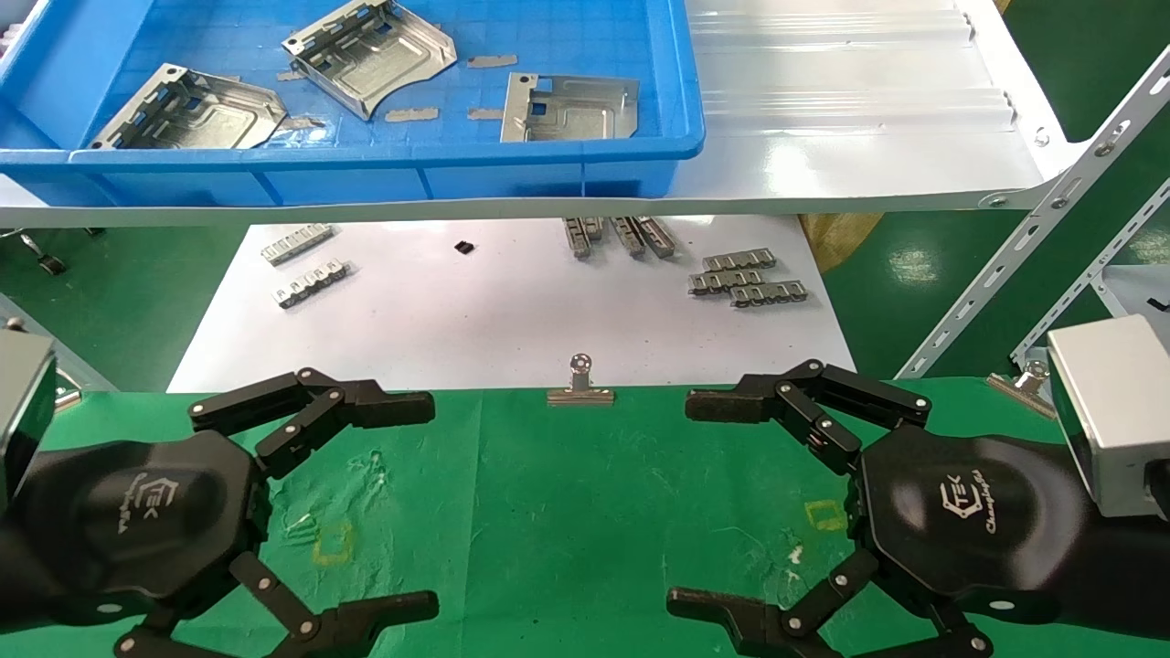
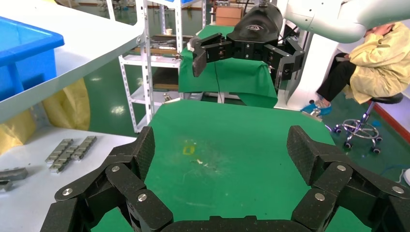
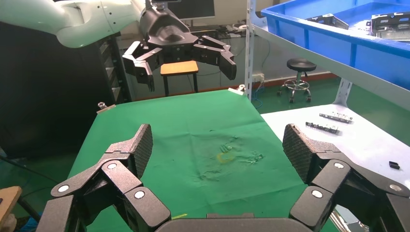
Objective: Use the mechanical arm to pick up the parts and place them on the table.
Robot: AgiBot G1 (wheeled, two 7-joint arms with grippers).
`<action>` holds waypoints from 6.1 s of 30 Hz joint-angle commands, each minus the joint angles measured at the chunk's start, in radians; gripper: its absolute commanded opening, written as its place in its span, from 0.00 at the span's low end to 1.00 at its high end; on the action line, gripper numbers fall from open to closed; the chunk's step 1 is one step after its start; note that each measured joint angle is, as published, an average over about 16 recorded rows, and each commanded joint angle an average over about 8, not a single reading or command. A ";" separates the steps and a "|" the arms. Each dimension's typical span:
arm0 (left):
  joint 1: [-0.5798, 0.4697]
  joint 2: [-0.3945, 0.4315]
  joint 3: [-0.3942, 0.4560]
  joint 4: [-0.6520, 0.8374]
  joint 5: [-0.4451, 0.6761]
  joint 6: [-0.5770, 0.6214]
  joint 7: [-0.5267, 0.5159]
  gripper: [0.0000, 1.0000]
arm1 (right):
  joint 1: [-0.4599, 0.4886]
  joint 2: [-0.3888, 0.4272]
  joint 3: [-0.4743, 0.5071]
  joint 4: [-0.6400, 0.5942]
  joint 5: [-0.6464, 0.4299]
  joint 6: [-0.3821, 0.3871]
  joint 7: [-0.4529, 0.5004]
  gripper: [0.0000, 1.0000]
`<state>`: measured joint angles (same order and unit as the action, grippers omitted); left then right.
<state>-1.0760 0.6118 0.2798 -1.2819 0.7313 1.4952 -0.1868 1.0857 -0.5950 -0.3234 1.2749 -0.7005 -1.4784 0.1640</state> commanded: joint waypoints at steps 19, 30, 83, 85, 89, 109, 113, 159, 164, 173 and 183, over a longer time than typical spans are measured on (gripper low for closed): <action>0.000 0.000 0.000 0.000 0.000 0.000 0.000 1.00 | 0.000 0.000 0.000 0.000 0.000 0.000 0.000 0.00; 0.000 0.000 0.000 0.000 0.000 0.000 0.000 1.00 | 0.000 0.000 0.000 0.000 0.000 0.000 0.000 0.00; -1.051 0.577 0.299 1.246 0.780 -0.608 0.205 0.00 | 0.001 0.000 -0.001 -0.001 0.001 0.000 -0.001 0.00; -1.054 0.580 0.302 1.256 0.783 -0.610 0.202 0.00 | 0.001 0.000 -0.001 -0.001 0.001 0.000 -0.001 0.00; -1.056 0.584 0.303 1.270 0.786 -0.618 0.197 0.00 | 0.001 0.000 -0.001 -0.001 0.001 0.000 -0.001 0.08; -1.025 0.577 0.279 1.279 0.751 -0.646 0.194 0.00 | 0.001 0.001 -0.002 -0.001 0.001 0.000 -0.001 1.00; -1.025 0.567 0.272 1.267 0.740 -0.621 0.212 0.00 | 0.001 0.001 -0.002 -0.001 0.001 0.000 -0.001 1.00; -0.515 0.100 0.486 0.678 0.329 0.087 0.859 0.00 | 0.001 0.001 -0.003 -0.001 0.002 0.001 -0.002 1.00; -0.518 0.110 0.543 0.743 0.370 0.088 0.965 0.00 | 0.001 0.001 -0.003 -0.001 0.002 0.001 -0.002 1.00; -0.538 0.142 0.595 0.913 0.407 0.076 1.084 0.19 | 0.001 0.001 -0.004 -0.001 0.002 0.001 -0.002 1.00; -0.561 0.178 0.613 1.036 0.404 0.075 1.155 1.00 | 0.001 0.001 -0.004 -0.001 0.002 0.001 -0.002 1.00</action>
<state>-1.6350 0.7897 0.8898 -0.2505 1.1301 1.5725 0.9672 1.0869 -0.5937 -0.3273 1.2744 -0.6980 -1.4773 0.1620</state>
